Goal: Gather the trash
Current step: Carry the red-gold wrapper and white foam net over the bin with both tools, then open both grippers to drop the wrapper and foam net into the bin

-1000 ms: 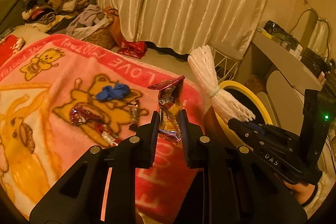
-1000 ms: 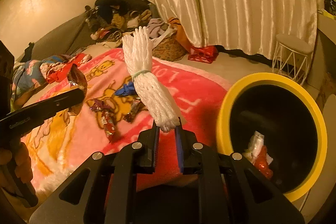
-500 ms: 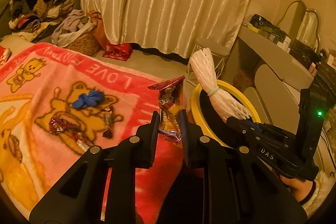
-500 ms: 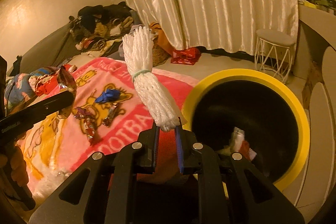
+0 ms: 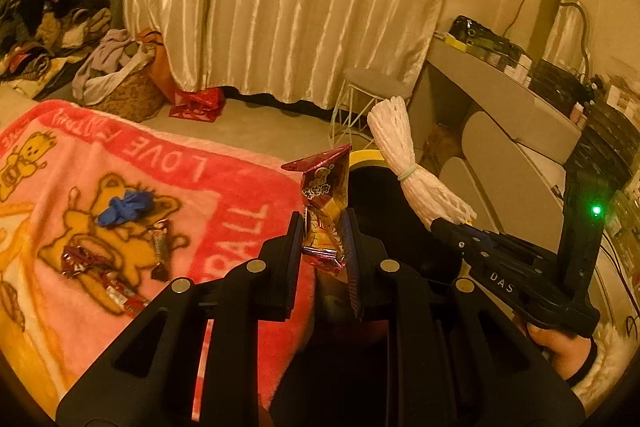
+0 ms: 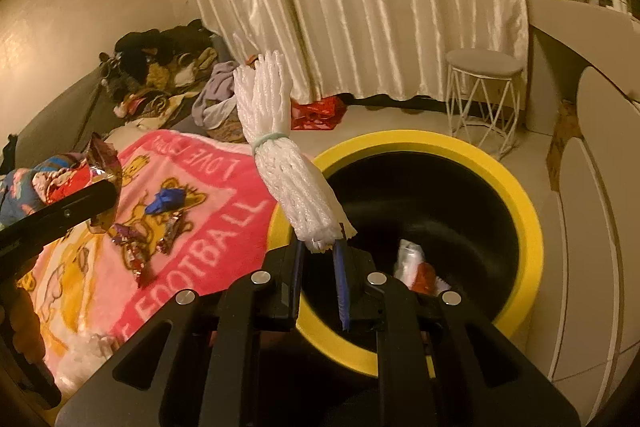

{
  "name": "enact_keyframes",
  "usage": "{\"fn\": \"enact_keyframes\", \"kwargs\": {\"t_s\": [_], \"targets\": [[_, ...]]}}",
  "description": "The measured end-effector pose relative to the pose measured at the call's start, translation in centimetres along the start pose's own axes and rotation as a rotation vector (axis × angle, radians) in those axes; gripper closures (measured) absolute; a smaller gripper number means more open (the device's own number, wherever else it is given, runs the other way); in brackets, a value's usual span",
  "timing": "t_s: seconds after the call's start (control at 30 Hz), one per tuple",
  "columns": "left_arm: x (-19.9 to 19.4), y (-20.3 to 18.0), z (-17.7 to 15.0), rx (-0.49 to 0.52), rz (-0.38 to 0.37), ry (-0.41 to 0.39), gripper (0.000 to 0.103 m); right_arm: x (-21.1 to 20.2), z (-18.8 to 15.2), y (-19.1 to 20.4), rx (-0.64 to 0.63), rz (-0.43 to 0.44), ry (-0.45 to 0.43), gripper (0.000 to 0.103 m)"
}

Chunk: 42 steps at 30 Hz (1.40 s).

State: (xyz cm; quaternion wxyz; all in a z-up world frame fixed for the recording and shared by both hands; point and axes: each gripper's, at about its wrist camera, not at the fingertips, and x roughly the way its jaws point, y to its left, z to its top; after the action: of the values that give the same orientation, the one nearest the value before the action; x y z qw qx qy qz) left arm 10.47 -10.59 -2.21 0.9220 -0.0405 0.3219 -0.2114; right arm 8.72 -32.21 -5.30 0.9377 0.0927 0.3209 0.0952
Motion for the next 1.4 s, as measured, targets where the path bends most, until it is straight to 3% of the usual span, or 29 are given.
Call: {"fn": "enact_keyframes", "kwargs": {"t_s": [0.77, 1.4], "targets": [[3.1, -4.5, 0.8, 0.088, -0.065, 0.025, 0.089, -0.1, -0.6, -6.1, 0.129, -0.117, -0.004, 0.089], [8.3, -7.0, 1.8, 0.118, -0.130, 0.087, 0.089, 0.5, -1.0, -8.1, 0.182, -0.164, 0.017, 0.089]]}}
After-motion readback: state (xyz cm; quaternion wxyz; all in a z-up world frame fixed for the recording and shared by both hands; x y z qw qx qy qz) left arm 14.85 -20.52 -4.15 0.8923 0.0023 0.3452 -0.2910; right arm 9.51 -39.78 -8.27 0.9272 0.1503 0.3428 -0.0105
